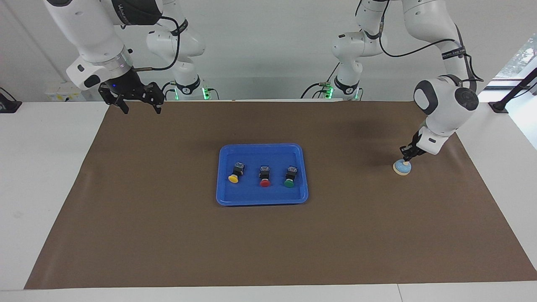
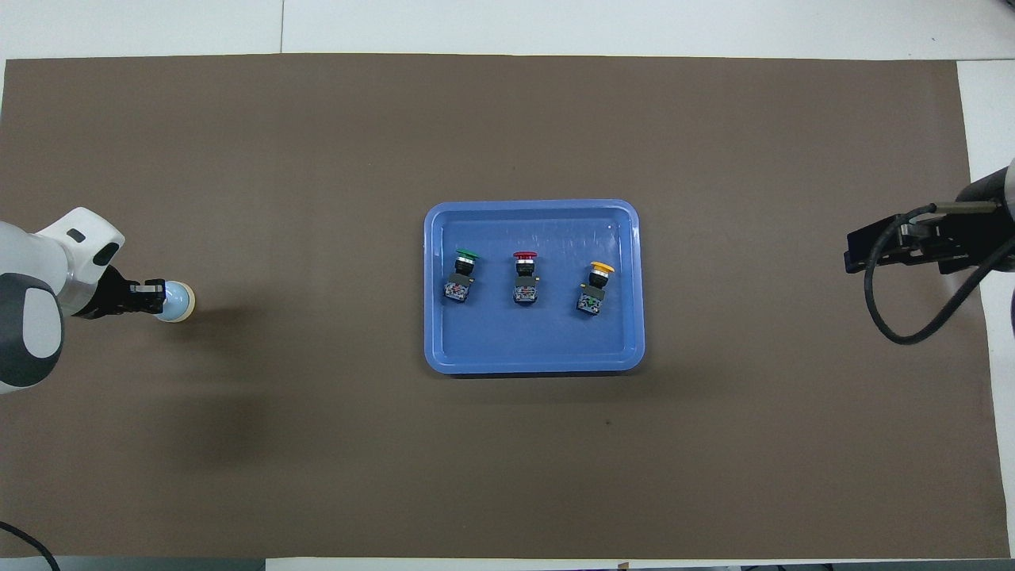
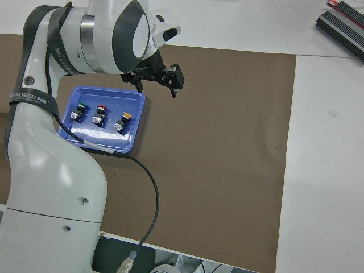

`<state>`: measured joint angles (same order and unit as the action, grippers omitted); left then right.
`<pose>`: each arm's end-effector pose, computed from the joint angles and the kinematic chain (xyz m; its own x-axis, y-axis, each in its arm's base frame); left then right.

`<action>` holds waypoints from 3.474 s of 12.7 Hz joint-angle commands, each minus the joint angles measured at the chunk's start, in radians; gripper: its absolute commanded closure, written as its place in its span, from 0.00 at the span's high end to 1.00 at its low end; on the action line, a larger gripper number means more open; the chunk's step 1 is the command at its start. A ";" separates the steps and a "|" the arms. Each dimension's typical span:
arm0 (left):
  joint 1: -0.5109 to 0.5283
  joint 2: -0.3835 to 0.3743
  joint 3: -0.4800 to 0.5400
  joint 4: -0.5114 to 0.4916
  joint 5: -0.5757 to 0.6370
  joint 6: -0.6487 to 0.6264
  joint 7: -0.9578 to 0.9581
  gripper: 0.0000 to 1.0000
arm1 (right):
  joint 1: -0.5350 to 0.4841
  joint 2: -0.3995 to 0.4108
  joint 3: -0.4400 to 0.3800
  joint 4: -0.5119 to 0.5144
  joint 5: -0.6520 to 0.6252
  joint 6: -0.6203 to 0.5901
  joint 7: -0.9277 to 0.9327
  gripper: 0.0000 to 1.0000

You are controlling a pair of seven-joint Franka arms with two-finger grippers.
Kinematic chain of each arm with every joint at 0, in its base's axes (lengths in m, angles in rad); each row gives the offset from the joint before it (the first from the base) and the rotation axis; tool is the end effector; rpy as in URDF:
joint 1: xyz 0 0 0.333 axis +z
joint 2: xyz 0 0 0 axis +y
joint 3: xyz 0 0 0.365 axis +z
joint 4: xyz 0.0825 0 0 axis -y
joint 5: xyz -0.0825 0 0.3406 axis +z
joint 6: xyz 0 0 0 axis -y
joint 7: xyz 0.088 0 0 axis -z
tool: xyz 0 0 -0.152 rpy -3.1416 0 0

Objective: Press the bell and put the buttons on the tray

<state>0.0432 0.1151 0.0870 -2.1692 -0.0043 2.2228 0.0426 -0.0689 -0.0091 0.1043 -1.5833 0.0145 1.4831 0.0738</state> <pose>0.5096 0.0658 0.3687 0.9941 0.0899 -0.0612 0.0898 -0.9960 -0.0041 0.4935 0.0201 0.6207 0.9951 -0.0374 -0.0918 -0.0381 -0.9992 -0.0068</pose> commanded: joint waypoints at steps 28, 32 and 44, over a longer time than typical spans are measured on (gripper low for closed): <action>-0.068 -0.097 -0.024 0.580 0.000 -0.790 -0.006 1.00 | -0.003 -0.018 -0.003 -0.021 -0.010 0.011 -0.019 1.00; -0.066 -0.097 -0.024 0.582 -0.002 -0.782 -0.004 1.00 | -0.005 -0.018 -0.003 -0.021 -0.010 0.011 -0.019 1.00; -0.068 -0.092 -0.024 0.578 0.000 -0.713 -0.006 1.00 | -0.003 -0.018 -0.003 -0.021 -0.010 0.011 -0.019 1.00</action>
<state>-0.0205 0.0118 0.0610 -1.6077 -0.0043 1.5008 0.0357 -0.0700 -0.0092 0.1035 -1.5833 0.0145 1.4831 0.0738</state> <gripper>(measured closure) 0.000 0.000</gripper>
